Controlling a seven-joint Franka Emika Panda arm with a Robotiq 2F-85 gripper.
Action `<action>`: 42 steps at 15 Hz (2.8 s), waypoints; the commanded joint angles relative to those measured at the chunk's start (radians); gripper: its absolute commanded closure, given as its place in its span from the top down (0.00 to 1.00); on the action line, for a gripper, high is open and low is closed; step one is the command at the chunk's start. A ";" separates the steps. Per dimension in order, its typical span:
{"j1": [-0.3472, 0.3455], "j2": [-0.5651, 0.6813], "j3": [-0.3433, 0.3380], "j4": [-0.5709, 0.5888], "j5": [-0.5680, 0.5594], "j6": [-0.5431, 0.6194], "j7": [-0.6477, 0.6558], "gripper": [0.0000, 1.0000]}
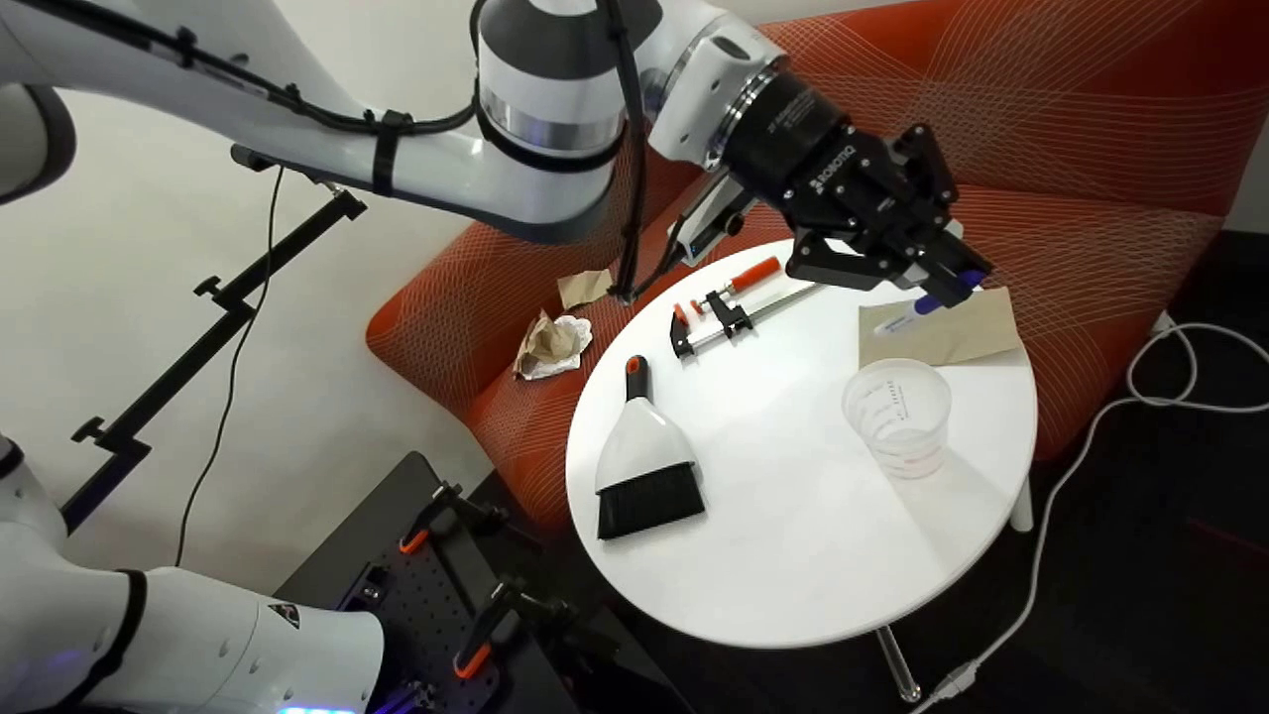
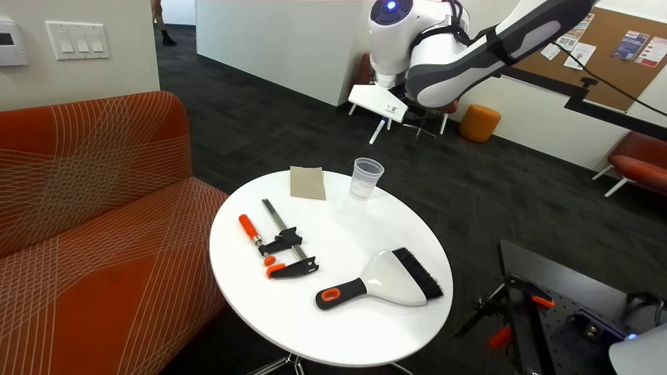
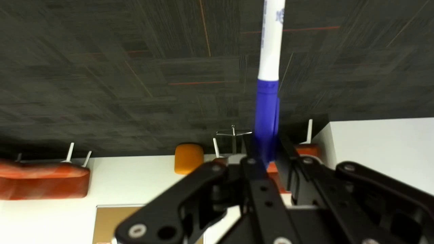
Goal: Move the bowl to the right the ln put the marker in it
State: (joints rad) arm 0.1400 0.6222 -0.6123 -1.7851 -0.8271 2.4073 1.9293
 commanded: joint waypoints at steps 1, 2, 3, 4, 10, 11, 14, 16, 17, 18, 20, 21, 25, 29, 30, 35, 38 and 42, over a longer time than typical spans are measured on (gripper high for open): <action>-0.008 0.026 0.040 0.049 -0.124 -0.129 0.133 0.05; -0.018 0.029 0.061 0.054 -0.156 -0.163 0.160 0.05; -0.027 0.031 0.082 0.059 -0.185 -0.198 0.187 0.05; -0.040 0.031 0.109 0.060 -0.213 -0.231 0.208 0.05; -0.126 0.044 0.257 0.069 -0.324 -0.321 0.289 0.05; -0.137 0.048 0.273 0.068 -0.340 -0.321 0.301 0.05; -0.167 0.063 0.308 0.072 -0.378 -0.321 0.336 0.05; -0.183 0.074 0.328 0.074 -0.389 -0.322 0.346 0.05; -0.189 0.081 0.335 0.076 -0.393 -0.323 0.346 0.05; -0.195 0.086 0.342 0.078 -0.393 -0.322 0.342 0.05; -0.202 0.102 0.354 0.084 -0.389 -0.324 0.336 0.05; -0.205 0.110 0.360 0.087 -0.387 -0.322 0.332 0.05; -0.210 0.145 0.373 0.104 -0.381 -0.326 0.325 0.05; -0.211 0.187 0.376 0.132 -0.373 -0.334 0.318 0.05; -0.212 0.197 0.378 0.139 -0.370 -0.336 0.314 0.05; -0.215 0.251 0.384 0.179 -0.360 -0.354 0.306 0.05; -0.216 0.276 0.385 0.199 -0.353 -0.361 0.299 0.12; -0.214 0.267 0.384 0.195 -0.353 -0.357 0.307 0.58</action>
State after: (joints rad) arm -0.0657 0.8927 -0.2463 -1.6125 -1.1922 2.0898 2.2456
